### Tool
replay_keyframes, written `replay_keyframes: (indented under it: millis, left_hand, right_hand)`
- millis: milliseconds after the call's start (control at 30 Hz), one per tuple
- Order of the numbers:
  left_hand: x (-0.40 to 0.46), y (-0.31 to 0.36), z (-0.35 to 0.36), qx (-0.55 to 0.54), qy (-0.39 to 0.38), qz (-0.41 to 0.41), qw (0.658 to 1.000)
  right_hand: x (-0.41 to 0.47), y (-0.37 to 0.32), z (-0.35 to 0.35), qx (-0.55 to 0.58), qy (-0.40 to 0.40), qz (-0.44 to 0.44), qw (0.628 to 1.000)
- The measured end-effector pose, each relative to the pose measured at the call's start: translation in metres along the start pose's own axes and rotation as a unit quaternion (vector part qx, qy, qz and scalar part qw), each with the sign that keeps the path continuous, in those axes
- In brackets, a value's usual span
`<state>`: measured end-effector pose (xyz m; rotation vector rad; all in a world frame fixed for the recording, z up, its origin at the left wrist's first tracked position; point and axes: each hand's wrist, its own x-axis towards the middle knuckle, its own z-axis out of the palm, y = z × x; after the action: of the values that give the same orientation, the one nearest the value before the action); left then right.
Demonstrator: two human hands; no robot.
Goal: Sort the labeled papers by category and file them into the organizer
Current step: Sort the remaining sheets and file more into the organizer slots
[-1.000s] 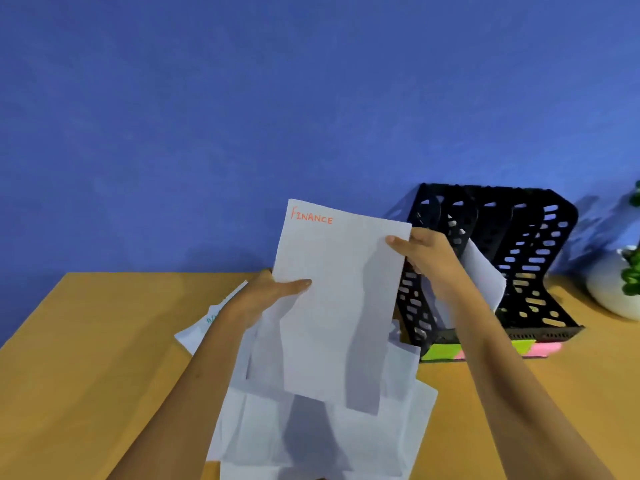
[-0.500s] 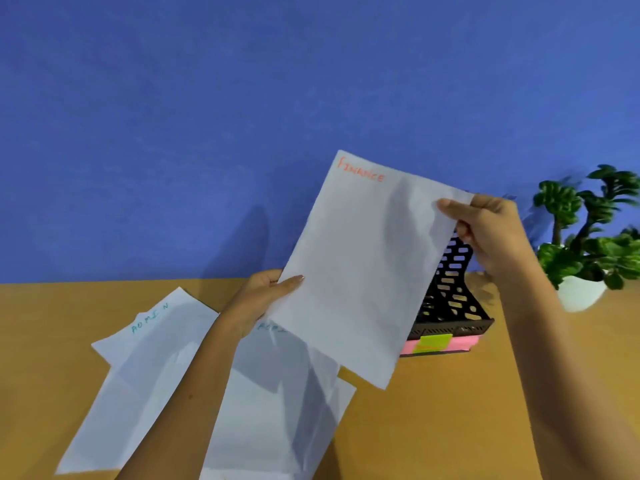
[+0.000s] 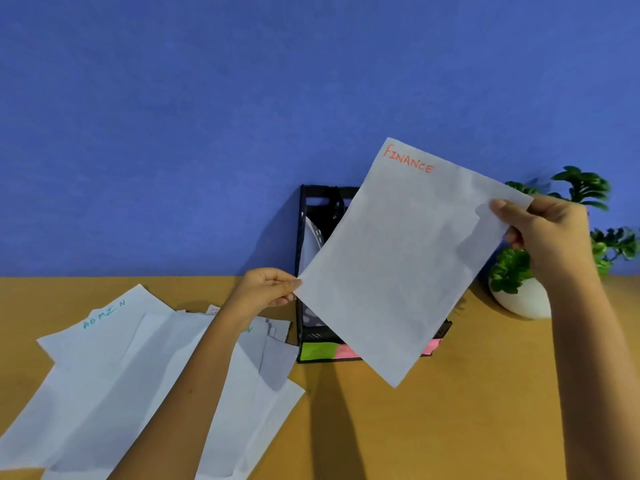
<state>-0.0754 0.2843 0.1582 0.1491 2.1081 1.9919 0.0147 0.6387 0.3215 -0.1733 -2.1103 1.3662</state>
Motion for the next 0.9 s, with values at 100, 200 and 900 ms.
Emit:
replay_keyframes:
  millis: [100,200,900]
  left_hand:
    - [0.003,-0.007,0.010,-0.010,-0.009,-0.010,1.000]
    - [0.009,-0.020,0.016,0.008,0.020,-0.030,0.999]
    - [0.038,-0.107,0.082,0.238,0.142,-0.132,0.952]
  right_hand:
    - [0.005,-0.009,-0.024,-0.057,0.003,-0.043,0.997]
    - [0.015,-0.016,-0.049,-0.129,0.017,-0.061,0.990]
    - [0.043,0.032,0.065,-0.394,0.043,-0.212,0.893]
